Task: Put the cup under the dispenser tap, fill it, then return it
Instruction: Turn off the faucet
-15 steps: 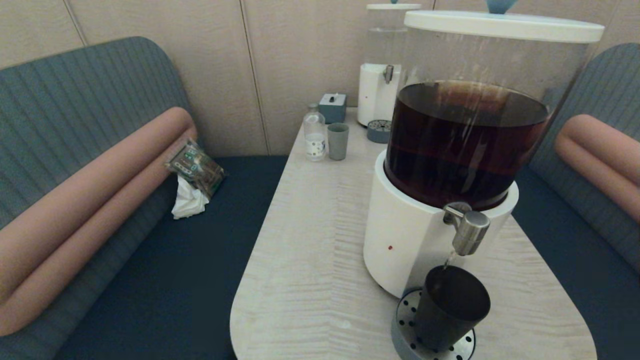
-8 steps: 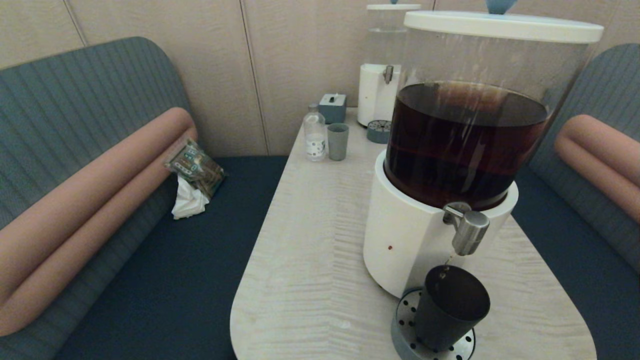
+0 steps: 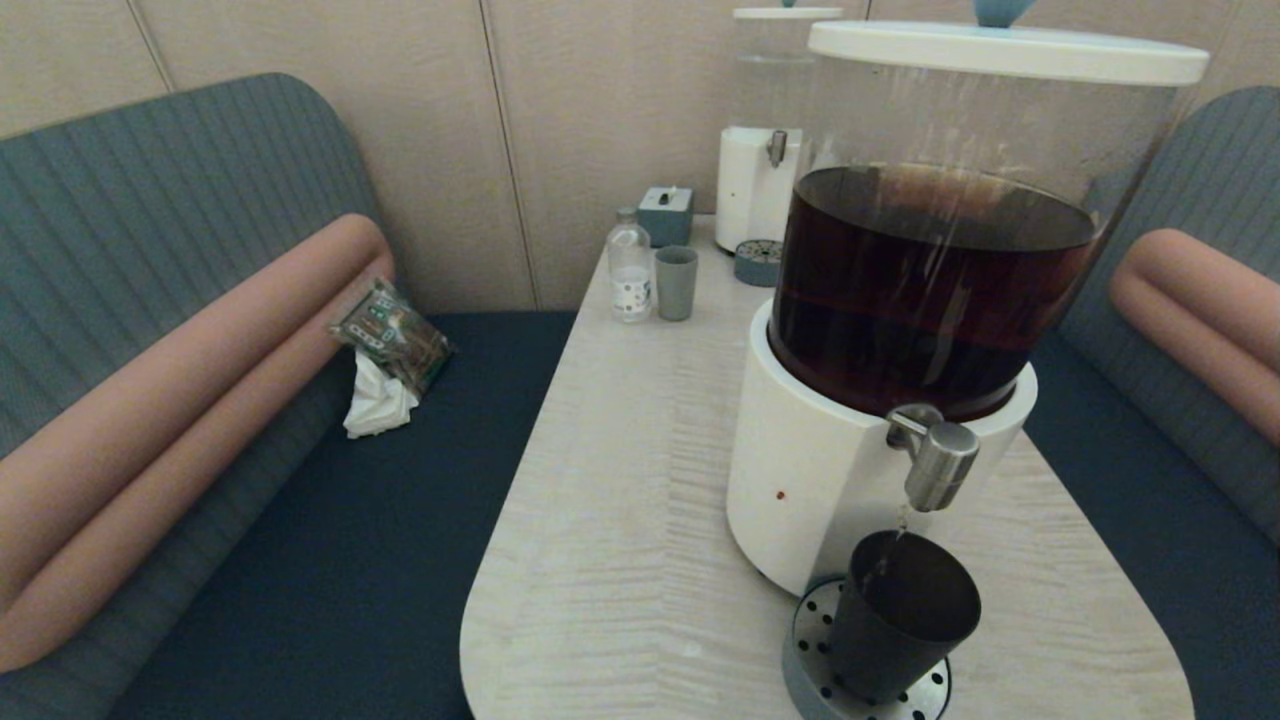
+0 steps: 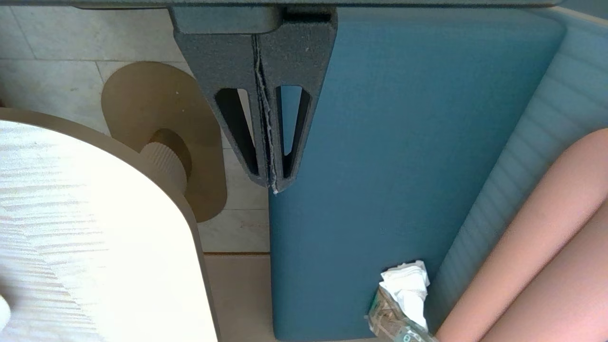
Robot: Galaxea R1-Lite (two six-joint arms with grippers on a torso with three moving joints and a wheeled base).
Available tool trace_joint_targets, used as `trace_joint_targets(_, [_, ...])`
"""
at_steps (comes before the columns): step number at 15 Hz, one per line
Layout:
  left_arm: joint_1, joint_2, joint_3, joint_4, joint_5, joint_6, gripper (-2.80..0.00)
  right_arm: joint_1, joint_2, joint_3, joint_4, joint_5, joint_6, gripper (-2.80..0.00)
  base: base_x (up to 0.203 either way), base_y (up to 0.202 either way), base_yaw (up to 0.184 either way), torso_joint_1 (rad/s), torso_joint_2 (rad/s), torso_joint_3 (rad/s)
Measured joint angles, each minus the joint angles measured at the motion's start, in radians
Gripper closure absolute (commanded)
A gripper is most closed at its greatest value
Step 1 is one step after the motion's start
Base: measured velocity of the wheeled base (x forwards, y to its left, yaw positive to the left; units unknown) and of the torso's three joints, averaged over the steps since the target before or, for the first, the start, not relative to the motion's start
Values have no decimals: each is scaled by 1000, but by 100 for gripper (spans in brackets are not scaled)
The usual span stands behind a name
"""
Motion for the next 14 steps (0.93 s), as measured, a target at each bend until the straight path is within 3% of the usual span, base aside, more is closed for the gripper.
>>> trace_joint_targets(3, [0, 0, 0, 0, 0, 0, 0, 0, 0, 24, 14, 19, 21, 0, 0, 0, 0, 0, 0, 0])
trace_joint_targets(7, [0, 0, 0, 0, 0, 0, 0, 0, 0, 28, 69, 119, 22, 0, 0, 0, 0, 0, 0, 0])
trace_joint_targets(14, [0, 0, 0, 0, 0, 0, 0, 0, 0, 28, 159, 163, 23, 0, 0, 0, 0, 0, 0, 0])
